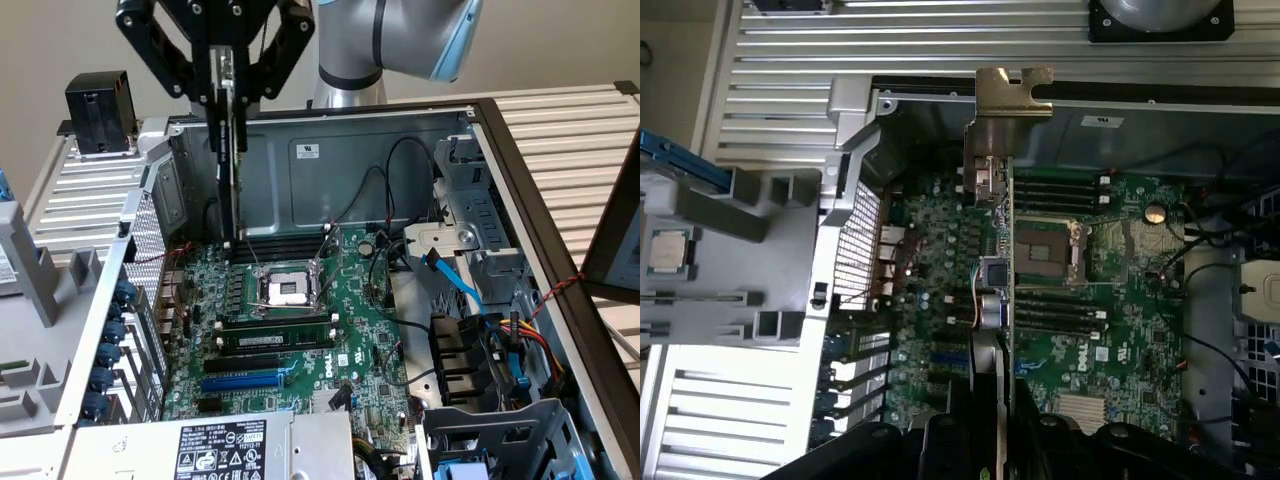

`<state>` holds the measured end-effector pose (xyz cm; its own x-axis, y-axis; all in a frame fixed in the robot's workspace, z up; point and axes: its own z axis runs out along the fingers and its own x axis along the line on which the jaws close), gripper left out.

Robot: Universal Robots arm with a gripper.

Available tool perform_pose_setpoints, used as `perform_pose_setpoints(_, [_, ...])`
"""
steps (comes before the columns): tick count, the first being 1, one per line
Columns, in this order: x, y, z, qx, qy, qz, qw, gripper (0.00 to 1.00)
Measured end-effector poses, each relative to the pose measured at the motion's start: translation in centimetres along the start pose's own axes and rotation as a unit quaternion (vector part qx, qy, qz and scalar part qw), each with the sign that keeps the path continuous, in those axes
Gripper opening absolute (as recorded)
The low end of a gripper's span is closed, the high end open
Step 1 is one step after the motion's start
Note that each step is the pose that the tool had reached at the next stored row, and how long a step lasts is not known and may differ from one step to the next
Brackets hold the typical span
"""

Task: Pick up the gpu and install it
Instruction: 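Pick up the gpu and move the gpu toward the slot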

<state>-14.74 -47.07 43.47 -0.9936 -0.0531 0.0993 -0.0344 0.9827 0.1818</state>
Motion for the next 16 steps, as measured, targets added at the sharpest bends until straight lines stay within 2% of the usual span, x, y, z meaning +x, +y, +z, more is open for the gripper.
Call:
perform_pose_setpoints(12, [-5.4,-0.29,-0.6,-0.0003,0.0,0.0,1.0,0.27])
perform_pose_setpoints(16, [-5.8,-0.3,-0.63,-0.0016,-0.0001,0.0,1.0,0.27])
